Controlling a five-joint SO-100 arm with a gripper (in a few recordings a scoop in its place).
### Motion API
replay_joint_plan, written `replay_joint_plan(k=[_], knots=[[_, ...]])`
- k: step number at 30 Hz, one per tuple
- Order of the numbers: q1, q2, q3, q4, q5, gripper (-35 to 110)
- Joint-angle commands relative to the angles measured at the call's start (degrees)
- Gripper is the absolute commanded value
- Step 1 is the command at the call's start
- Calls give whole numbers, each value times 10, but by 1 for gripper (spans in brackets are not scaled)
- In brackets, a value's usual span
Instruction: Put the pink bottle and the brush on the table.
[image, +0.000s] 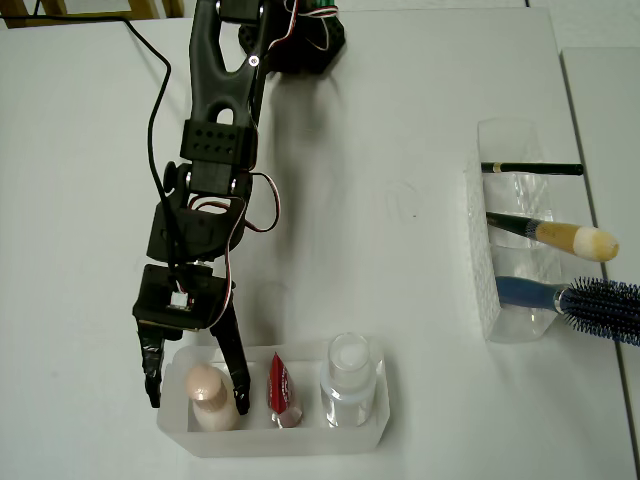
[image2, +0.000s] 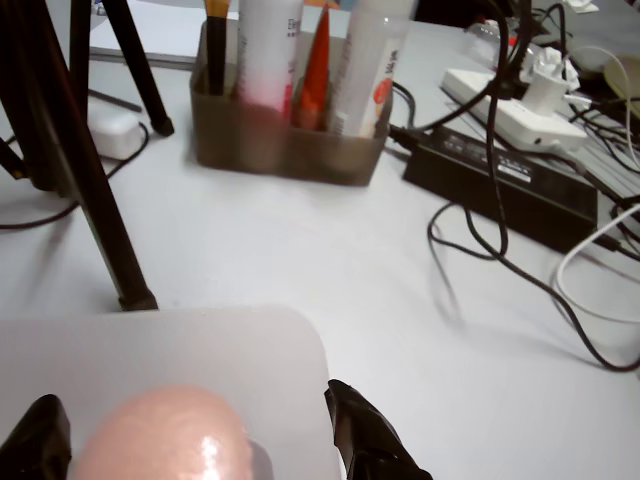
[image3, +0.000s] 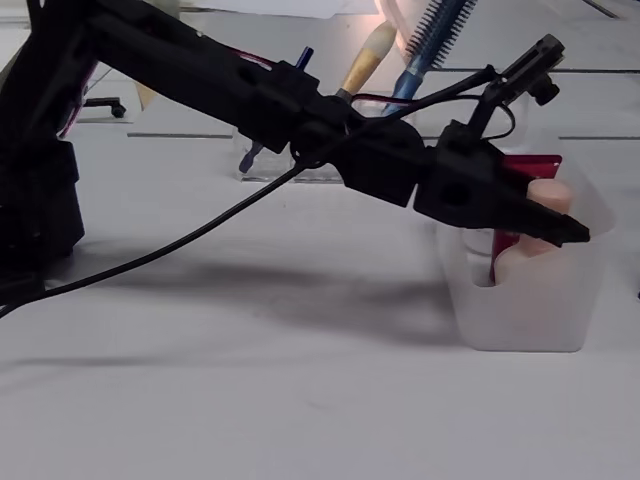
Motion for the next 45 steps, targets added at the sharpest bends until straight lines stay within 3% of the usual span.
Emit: replay_joint_plan(k=[1,45], knots=[[1,10,-22,-18,-16,36],[1,-18,46,-141,-26,18]])
